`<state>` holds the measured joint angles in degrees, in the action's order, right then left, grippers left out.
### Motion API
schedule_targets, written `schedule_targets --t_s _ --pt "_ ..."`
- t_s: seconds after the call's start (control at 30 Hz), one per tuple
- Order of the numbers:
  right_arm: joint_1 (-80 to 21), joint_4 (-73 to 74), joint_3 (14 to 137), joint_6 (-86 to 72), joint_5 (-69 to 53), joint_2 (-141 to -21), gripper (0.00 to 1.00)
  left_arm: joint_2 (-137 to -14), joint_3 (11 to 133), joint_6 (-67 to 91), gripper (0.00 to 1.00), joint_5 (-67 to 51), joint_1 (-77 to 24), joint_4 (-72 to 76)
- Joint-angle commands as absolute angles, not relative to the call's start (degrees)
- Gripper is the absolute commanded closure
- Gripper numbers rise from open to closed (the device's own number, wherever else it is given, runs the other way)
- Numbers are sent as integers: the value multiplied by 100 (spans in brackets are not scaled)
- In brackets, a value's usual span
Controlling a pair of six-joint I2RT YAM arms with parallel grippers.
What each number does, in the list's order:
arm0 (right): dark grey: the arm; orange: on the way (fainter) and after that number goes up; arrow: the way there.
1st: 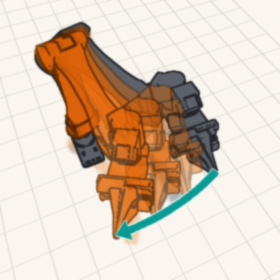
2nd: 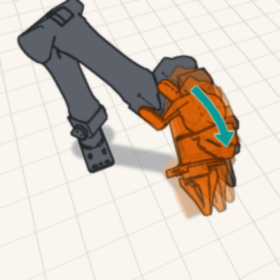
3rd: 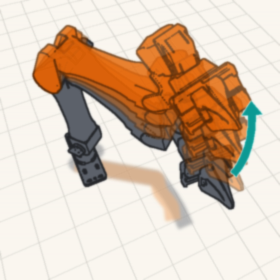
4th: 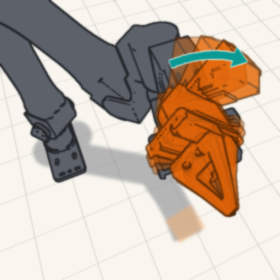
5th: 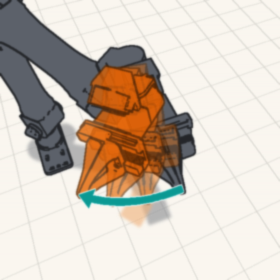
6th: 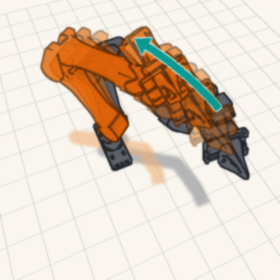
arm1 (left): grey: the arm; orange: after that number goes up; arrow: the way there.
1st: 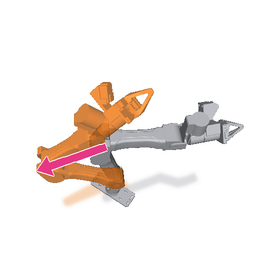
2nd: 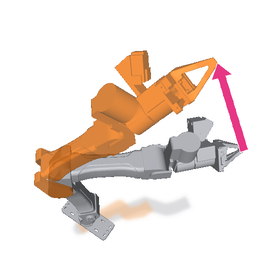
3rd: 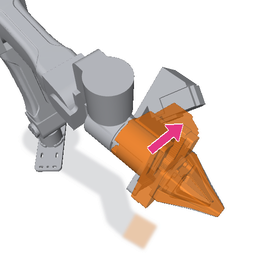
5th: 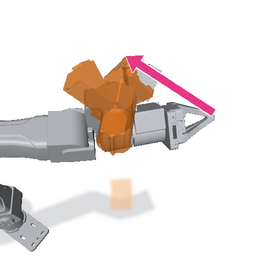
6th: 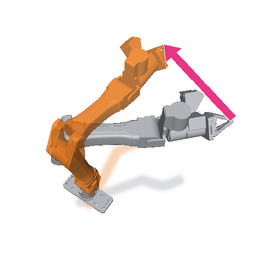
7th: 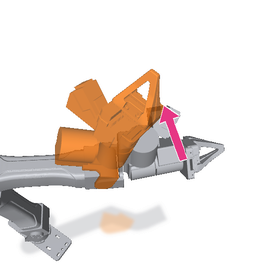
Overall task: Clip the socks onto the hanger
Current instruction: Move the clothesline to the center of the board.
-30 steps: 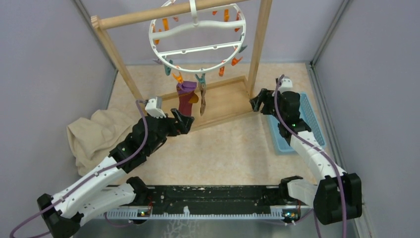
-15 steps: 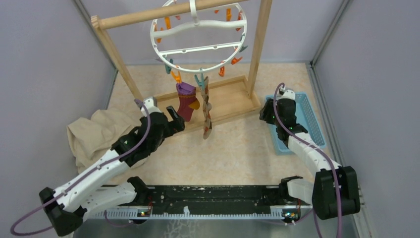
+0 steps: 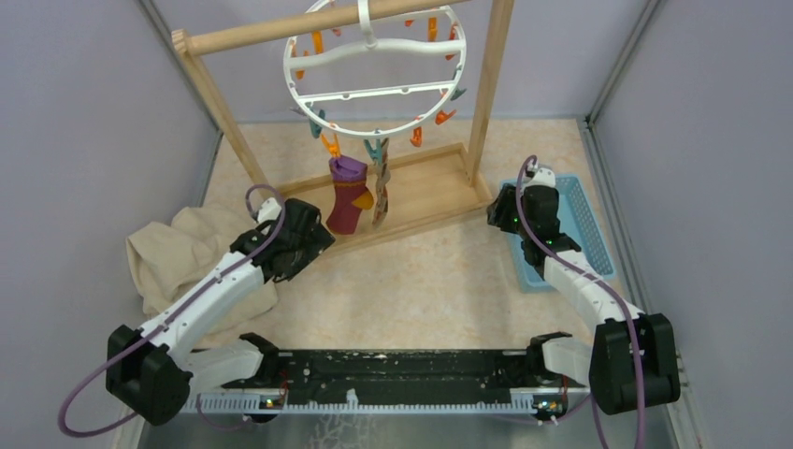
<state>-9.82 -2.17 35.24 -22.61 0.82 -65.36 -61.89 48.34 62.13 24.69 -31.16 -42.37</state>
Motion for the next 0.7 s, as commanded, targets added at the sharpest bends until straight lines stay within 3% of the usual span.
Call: schedule_targets --t_s 0.0,0.13,0.3,0.43,0.67 --pt "-941 -548 3560 -2292 -101 -6387 50 -6435 4570 6661 2 1685 -2935 -3909" --pt "-940 -571 3568 -2305 -208 -6390 50 -6538 4284 7139 3 1469 -2789 -3413" --pt "-945 -601 3547 -2294 -284 -6425 50 -6224 3826 7492 9 2065 -2752 -2552" --pt "-941 -695 3512 -2353 -412 -6506 50 -6104 3536 7540 6 2517 -2635 -1724" --pt "-941 -740 3464 -2373 -442 -6533 50 -6928 3973 7482 4 2448 -2390 -1737"
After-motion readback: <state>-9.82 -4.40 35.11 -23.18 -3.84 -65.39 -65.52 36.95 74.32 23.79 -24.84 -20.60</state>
